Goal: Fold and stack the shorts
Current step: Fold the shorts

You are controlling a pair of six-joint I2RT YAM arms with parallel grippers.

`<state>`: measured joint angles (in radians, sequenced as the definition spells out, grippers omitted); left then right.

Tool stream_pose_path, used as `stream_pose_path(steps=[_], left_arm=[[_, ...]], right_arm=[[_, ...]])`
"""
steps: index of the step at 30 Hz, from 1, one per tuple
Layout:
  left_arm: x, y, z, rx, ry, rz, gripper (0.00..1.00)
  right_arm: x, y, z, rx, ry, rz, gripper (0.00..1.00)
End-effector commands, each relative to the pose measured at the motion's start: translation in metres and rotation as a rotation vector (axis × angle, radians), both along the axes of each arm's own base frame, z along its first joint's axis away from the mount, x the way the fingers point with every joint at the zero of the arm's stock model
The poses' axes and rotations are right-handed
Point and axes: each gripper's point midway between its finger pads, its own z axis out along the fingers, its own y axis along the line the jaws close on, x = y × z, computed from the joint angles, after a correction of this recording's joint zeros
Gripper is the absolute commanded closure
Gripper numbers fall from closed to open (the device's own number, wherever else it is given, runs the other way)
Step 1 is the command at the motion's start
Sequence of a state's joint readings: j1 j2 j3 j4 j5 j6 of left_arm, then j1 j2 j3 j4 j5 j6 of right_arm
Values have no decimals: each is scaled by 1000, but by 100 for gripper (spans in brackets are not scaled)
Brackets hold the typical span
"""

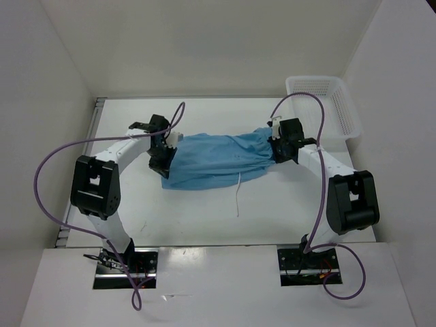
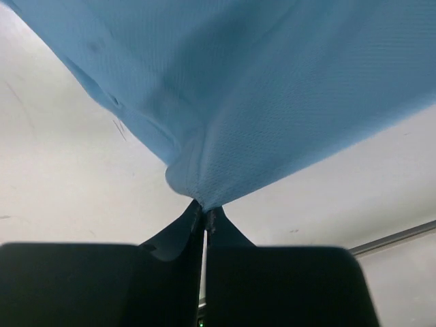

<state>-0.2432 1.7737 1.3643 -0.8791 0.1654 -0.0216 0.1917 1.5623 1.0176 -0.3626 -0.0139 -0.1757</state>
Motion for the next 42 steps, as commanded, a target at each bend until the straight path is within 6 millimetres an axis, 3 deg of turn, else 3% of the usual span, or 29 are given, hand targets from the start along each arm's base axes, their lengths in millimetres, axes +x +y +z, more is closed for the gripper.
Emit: stream_pose_path(steps=[1, 4, 7, 9, 14, 17, 21, 24, 26, 28, 31, 32, 34, 36, 38, 42], left_arm=[[-32, 25, -32, 120, 118, -6, 100], [-40, 31, -50, 155, 167, -6, 97], [-49, 16, -54, 108, 200, -38, 80], [-49, 7, -51, 74, 199, -50, 66], [-42, -2, -26, -64, 200, -13, 62], [-12, 7, -11, -132, 128, 46, 58], [23, 31, -33, -149, 111, 131, 56], [43, 32, -49, -162, 90, 140, 55], [49, 24, -53, -210, 108, 132, 53], [59, 15, -61, -237, 114, 117, 45], [63, 10, -78, -235, 131, 108, 45], [62, 10, -81, -234, 140, 109, 47], [65, 10, -86, -234, 135, 108, 54], [67, 8, -85, -248, 128, 105, 71], [71, 6, -86, -258, 119, 102, 79], [74, 5, -83, -268, 111, 99, 89]], right_arm=[[13, -3, 16, -14, -94, 5, 100], [13, -3, 16, -20, -95, 12, 100], [16, -2, 17, -19, -97, 25, 100], [22, -1, 26, -29, -122, 42, 100], [29, -1, 48, -36, -134, 51, 100], [25, 3, 59, -88, -115, 76, 100], [28, 8, 71, -154, -117, 76, 100], [34, 16, 94, -174, -163, 43, 100], [37, 38, 104, -191, -182, 81, 100], [40, 63, 111, -168, -191, 112, 100], [35, 109, 113, -136, -194, 168, 100], [27, 131, 111, -96, -187, 195, 100], [16, 150, 103, -60, -139, 220, 100], [8, 174, 97, 13, -91, 230, 100], [3, 193, 85, 21, -61, 259, 100], [-12, 265, 90, 83, -72, 353, 100]])
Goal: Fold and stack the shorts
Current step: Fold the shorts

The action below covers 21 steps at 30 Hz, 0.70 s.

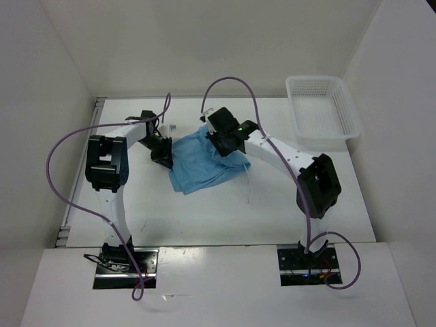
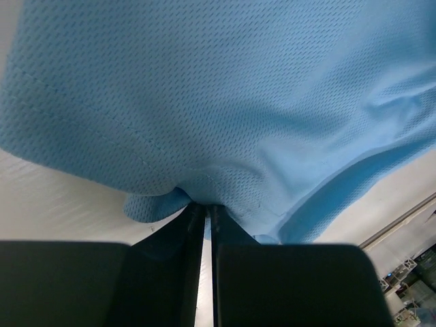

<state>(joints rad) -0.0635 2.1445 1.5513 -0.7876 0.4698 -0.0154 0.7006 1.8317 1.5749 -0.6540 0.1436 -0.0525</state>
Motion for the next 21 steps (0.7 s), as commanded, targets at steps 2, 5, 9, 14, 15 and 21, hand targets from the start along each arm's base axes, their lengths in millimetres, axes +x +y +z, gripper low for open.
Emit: stream_pose_path(steps=[2, 5, 9, 14, 15, 21], left_arm=[[10, -2, -18, 5, -25, -20, 90], [12, -4, -17, -6, -33, -21, 92], [11, -2, -18, -17, -33, -14, 92], [21, 21, -12, 4, -65, 38, 82], [25, 37, -10, 32, -77, 72, 80], [55, 90, 20, 49, -139, 193, 63]], right_arm=[[-8, 76, 22, 140, -16, 64, 100], [-17, 100, -1, 143, 32, 95, 100], [-37, 125, -20, 151, 86, 144, 88], [-61, 174, -7, 233, 72, 335, 55], [-67, 182, -4, 243, 65, 370, 53], [-109, 223, 67, 435, -2, 632, 38]])
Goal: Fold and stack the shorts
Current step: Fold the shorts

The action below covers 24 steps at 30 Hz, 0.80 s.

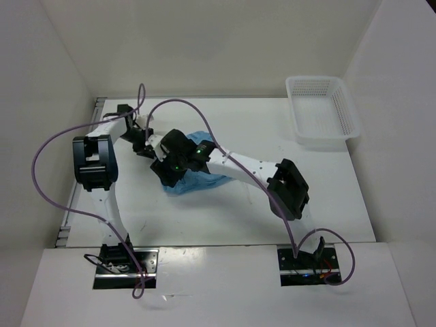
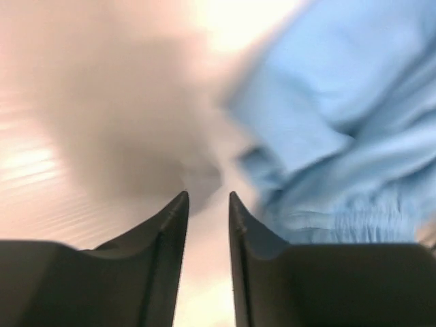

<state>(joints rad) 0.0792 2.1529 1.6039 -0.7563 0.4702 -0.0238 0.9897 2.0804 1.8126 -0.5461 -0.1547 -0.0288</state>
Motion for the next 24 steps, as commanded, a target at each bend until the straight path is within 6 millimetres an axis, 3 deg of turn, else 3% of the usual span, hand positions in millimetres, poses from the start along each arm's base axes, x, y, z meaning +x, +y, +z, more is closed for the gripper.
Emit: stream_pose_path(steps=[1, 3, 5, 6, 8, 9, 11, 12, 13, 14, 17, 20, 24], left_arm=[[23, 39, 18, 55, -77, 57, 62], [25, 42, 31, 75, -102, 62, 60], [27, 42, 45, 78, -130, 63, 56], [31, 36, 61, 43, -170, 53, 54], [28, 22, 82, -4, -197, 25, 50], [27, 14, 88, -22, -210, 7, 50], [19, -15, 93, -29, -207, -57, 48], [13, -25, 92, -16, -205, -80, 47], [7, -40, 90, 18, -201, -119, 47], [1, -47, 82, 30, -180, -137, 46], [-8, -57, 72, 77, -155, -168, 44], [-11, -58, 67, 100, -146, -174, 43], [-21, -73, 63, 106, -126, -216, 42]], right_arm=[[-20, 29, 92, 253, -90, 155, 37], [-23, 25, 102, 281, -100, 147, 37], [-24, 7, 101, 263, -123, 110, 37], [-17, -8, 81, 202, -145, 44, 37], [-2, -36, 78, 139, -238, -64, 37], [2, -55, 53, 77, -233, -104, 37], [16, -79, 45, 36, -289, -146, 37], [29, -102, 23, -26, -286, -195, 37], [37, -111, 17, -39, -289, -210, 36], [49, -134, 1, -89, -296, -238, 33], [76, -169, -14, -143, -336, -289, 32], [97, -197, -26, -178, -333, -356, 31], [88, -203, -46, -199, -308, -311, 28]])
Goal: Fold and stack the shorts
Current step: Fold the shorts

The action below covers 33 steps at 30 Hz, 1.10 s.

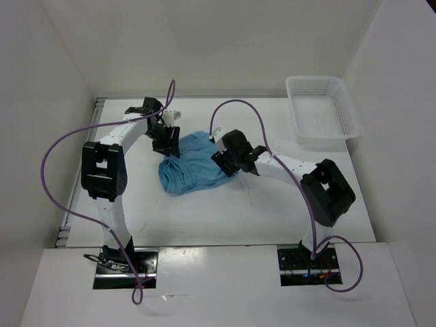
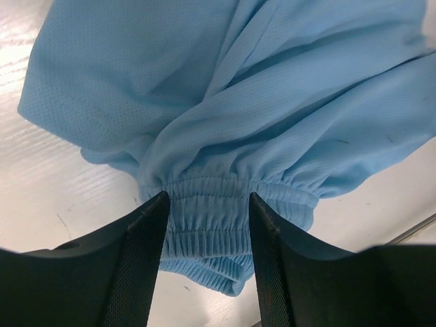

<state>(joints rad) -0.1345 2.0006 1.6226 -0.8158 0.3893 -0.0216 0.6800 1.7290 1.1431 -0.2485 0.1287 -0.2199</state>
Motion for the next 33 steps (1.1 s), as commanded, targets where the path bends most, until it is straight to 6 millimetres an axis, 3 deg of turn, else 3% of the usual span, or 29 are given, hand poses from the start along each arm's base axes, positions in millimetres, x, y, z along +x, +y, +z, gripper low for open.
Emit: stream_pose_path(steps=[1, 6, 8, 10, 11, 12, 15, 16, 19, 20, 23, 24, 27, 30, 31, 32, 33], left_arm=[[-8, 2, 3, 32, -3, -20, 42], [-15, 5, -35, 98, 81, -26, 46], [-16, 9, -47, 121, 107, -22, 53], [-13, 11, -48, 134, 102, -19, 67], [-10, 12, -51, 143, 104, -17, 72], [-8, 11, -55, 145, 110, -17, 84], [-2, 4, -50, 104, 99, -26, 96], [-2, 1, -45, 87, 90, -29, 100], [5, -13, -27, 5, 57, -50, 100], [10, -19, -15, -26, 29, -58, 100], [15, -40, 10, -153, 3, -98, 100], [24, -46, 26, -191, -38, -113, 100], [48, -42, 43, -218, -123, -104, 100], [74, -16, 36, -194, -159, -46, 100], [79, -7, 23, -191, -137, -24, 100], [82, -7, 20, -191, -133, -24, 94], [85, -3, 7, -190, -116, -13, 88]], right_arm=[[-1, 13, -4, 21, -49, 68, 27], [-23, 15, -33, 42, 47, 123, 26], [-28, 14, -44, 25, 81, 128, 26], [-22, 7, -44, 26, 81, 106, 26], [-24, 6, -47, 32, 87, 97, 28], [-22, 1, -52, 32, 101, 74, 32], [-29, 1, -58, 37, 128, 89, 55], [-29, 1, -58, 37, 128, 89, 67], [-28, 2, -50, 55, 116, 81, 85], [-30, 2, -48, 60, 120, 74, 97], [-27, 4, -36, 70, 106, 75, 100], [-30, 1, -38, 60, 119, 74, 100], [-31, 0, -28, 59, 111, 81, 100], [-36, -2, -21, 60, 114, 95, 100], [-39, -4, -21, 56, 119, 95, 100], [-45, 4, -17, 71, 121, 134, 100], [-49, 9, -17, 76, 126, 151, 93]])
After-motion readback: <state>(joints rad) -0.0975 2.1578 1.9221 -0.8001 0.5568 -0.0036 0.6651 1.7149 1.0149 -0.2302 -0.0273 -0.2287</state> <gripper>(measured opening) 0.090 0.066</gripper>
